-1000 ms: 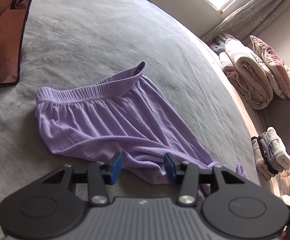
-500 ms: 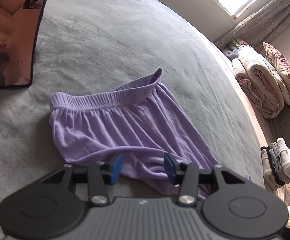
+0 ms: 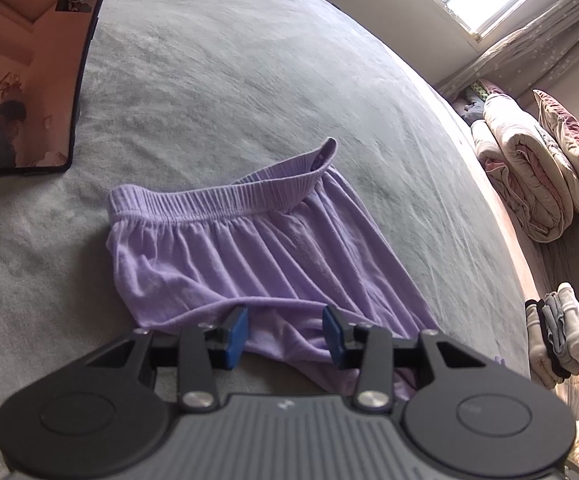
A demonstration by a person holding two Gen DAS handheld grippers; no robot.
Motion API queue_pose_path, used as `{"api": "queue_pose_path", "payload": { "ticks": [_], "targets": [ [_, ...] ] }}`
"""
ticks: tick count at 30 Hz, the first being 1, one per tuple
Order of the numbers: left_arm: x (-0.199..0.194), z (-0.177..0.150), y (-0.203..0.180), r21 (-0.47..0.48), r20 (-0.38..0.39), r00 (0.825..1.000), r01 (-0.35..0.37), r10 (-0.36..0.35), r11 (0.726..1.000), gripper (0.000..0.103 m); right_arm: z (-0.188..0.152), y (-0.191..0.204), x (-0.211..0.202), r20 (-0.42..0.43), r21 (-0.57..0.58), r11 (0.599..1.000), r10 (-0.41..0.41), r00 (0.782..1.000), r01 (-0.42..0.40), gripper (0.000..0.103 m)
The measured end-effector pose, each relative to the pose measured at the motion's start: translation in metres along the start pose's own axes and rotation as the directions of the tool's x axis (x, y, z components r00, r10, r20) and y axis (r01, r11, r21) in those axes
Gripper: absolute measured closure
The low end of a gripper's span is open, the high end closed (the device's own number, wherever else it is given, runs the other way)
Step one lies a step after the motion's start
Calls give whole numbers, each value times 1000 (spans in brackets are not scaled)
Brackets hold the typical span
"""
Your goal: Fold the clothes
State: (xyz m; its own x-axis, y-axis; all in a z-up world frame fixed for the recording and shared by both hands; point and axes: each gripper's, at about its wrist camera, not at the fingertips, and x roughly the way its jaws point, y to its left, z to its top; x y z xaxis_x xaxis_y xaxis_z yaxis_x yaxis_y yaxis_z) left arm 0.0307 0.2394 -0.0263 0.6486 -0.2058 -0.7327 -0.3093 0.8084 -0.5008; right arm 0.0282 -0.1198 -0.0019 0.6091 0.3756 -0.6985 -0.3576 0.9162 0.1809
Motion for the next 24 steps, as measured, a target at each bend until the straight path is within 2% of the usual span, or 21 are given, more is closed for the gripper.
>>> {"api": "queue_pose_path", "payload": {
  "ticks": [3, 5, 6, 8, 9, 10, 13, 17, 21, 24],
  "targets": [
    [-3, -1, 1, 0, 5, 1000, -7, 7, 1000, 61, -1, 1, -7, 0, -35, 999, 3, 1000, -3, 103],
    [-4, -1, 1, -4, 11, 1000, -8, 8, 1000, 60, -1, 1, -4, -8, -48, 999, -7, 1000, 6, 98],
    [-5, -2, 0, -3, 14, 1000, -7, 7, 1000, 60, -1, 2, -1, -14, -50, 999, -15, 1000, 14, 87],
    [-4, -4, -6, 25, 19, 1000, 14, -15, 1000, 60, 0, 3, 5, -15, -64, 998, -14, 1000, 13, 79],
    [-4, -5, -9, 39, 21, 999, 25, -26, 999, 59, 0, 4, 7, -10, -73, 997, -14, 1000, 13, 68],
    [-4, -6, -12, 56, 25, 999, 35, -37, 998, 59, 0, 6, 10, -7, -86, 996, -17, 1000, 16, 63],
    [2, -12, -31, 162, 55, 997, 42, -52, 986, 59, 1, 11, 21, -19, -124, 992, -27, 999, 24, 63],
    [13, -25, -55, 308, 72, 995, 44, -69, 950, 58, -4, 15, 33, -26, -170, 985, -33, 999, 28, 63],
    [24, -40, -71, 424, 95, 994, 3, -47, 906, 48, -17, 15, 42, -10, -223, 974, -40, 999, 37, 64],
    [31, -51, -83, 507, 115, 993, -30, -33, 862, 48, -33, 12, 41, 55, -271, 962, -19, 998, 33, 65]
  ]
}}
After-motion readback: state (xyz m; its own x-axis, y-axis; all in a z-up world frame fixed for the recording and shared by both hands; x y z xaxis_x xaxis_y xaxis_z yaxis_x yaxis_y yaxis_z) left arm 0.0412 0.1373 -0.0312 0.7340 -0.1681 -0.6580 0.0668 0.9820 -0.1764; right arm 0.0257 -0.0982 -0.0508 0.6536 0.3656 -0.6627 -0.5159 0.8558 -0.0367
